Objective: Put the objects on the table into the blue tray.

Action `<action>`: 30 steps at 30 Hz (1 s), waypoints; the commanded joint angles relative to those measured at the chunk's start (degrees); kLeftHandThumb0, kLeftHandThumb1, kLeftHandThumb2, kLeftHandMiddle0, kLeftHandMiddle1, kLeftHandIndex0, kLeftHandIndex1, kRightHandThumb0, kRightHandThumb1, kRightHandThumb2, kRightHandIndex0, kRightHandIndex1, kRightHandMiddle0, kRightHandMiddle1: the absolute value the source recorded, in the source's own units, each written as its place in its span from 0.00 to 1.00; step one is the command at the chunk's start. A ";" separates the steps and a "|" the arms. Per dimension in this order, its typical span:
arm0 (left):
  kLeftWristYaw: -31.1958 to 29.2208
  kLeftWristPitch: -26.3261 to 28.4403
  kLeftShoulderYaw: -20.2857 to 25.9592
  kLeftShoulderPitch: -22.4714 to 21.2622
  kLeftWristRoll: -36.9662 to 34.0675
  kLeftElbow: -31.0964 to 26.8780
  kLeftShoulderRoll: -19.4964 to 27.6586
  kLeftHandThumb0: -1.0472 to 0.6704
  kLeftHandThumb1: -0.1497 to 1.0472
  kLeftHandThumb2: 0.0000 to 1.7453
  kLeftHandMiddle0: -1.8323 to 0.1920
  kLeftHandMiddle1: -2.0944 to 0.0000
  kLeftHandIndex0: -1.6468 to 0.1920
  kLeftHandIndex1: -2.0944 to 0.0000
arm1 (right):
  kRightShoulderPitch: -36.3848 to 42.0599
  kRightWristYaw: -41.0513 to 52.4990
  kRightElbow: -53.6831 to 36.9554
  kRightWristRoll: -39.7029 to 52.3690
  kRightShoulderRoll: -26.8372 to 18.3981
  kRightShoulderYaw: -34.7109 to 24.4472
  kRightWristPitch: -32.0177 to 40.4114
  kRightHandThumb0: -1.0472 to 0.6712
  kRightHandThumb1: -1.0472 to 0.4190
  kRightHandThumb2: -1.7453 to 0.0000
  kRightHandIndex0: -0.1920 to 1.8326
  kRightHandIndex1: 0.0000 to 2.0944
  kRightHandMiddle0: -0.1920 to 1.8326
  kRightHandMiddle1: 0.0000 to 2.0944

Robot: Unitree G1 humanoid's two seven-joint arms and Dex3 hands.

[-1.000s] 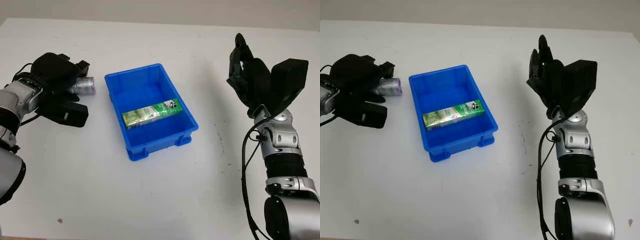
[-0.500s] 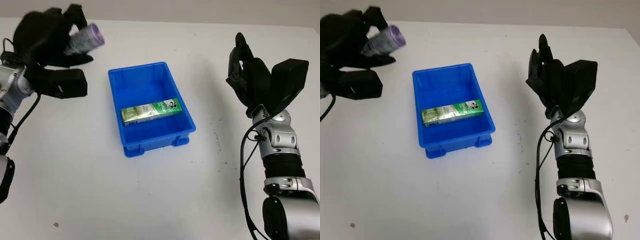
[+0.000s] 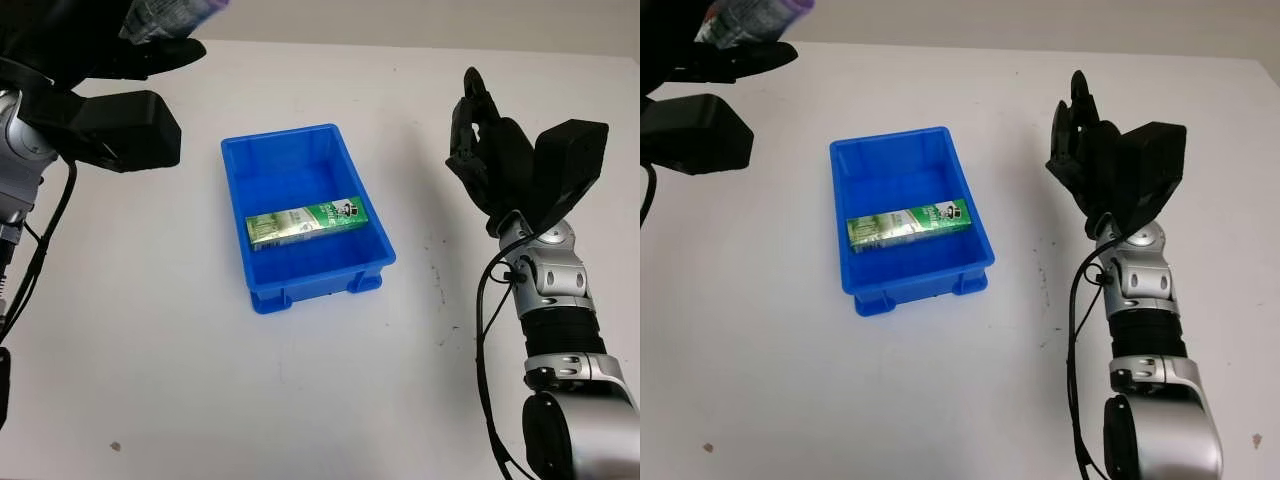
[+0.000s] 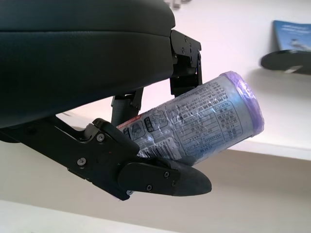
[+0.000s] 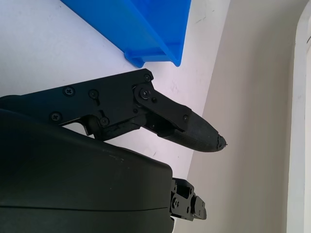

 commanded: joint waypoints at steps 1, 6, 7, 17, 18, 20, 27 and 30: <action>-3.90 0.99 0.30 0.40 -1.50 -3.58 -1.36 0.32 1.00 0.30 0.41 0.00 0.72 0.00 | -0.01 -0.31 -0.93 -0.16 0.14 -0.07 0.23 0.28 0.00 0.51 0.00 0.00 0.00 0.00; -14.17 0.92 -1.89 0.07 -5.69 -5.20 -6.07 0.34 1.00 0.30 0.38 0.00 0.71 0.00 | 0.41 -0.84 -1.31 -0.42 0.30 0.09 0.29 0.28 0.00 0.51 0.00 0.00 0.00 0.00; -15.75 1.27 -2.29 -0.10 -5.96 -5.01 -6.84 0.34 1.00 0.29 0.39 0.00 0.72 0.00 | 0.54 -1.12 -1.53 -0.50 0.37 0.07 0.43 0.28 0.00 0.52 0.00 0.00 0.00 0.00; -26.66 5.95 -3.54 0.47 -7.94 -3.69 -11.38 0.34 1.00 0.26 0.62 0.03 0.80 0.08 | 2.43 -0.61 -4.05 0.39 0.11 -0.72 1.68 0.28 0.00 0.54 0.00 0.00 0.00 0.00; -27.53 6.79 -3.74 0.39 -7.54 -4.00 -11.21 0.34 1.00 0.25 0.67 0.04 0.85 0.11 | 2.58 -0.70 -4.07 0.63 0.27 -0.93 1.64 0.28 0.00 0.54 0.00 0.00 0.00 0.00; -30.07 8.45 -3.91 -0.01 -7.50 -4.61 -10.74 0.27 1.00 0.19 0.80 0.26 0.94 0.27 | 2.71 -1.06 -4.12 0.91 0.49 -1.09 1.89 0.28 0.00 0.54 0.00 0.00 0.00 0.00; -34.90 11.95 -2.93 -0.11 -9.73 -5.27 -10.82 0.25 1.00 0.12 0.76 0.89 0.95 0.64 | 2.36 -2.04 -3.02 0.40 0.69 -0.51 1.02 0.27 0.00 0.55 0.00 0.00 0.00 0.00; -35.62 12.26 -2.70 -0.16 -10.57 -5.52 -10.78 0.26 1.00 0.10 0.79 0.96 0.94 0.76 | 2.21 -1.98 -2.61 0.45 0.75 -0.55 0.77 0.27 0.00 0.55 0.00 0.00 0.00 0.00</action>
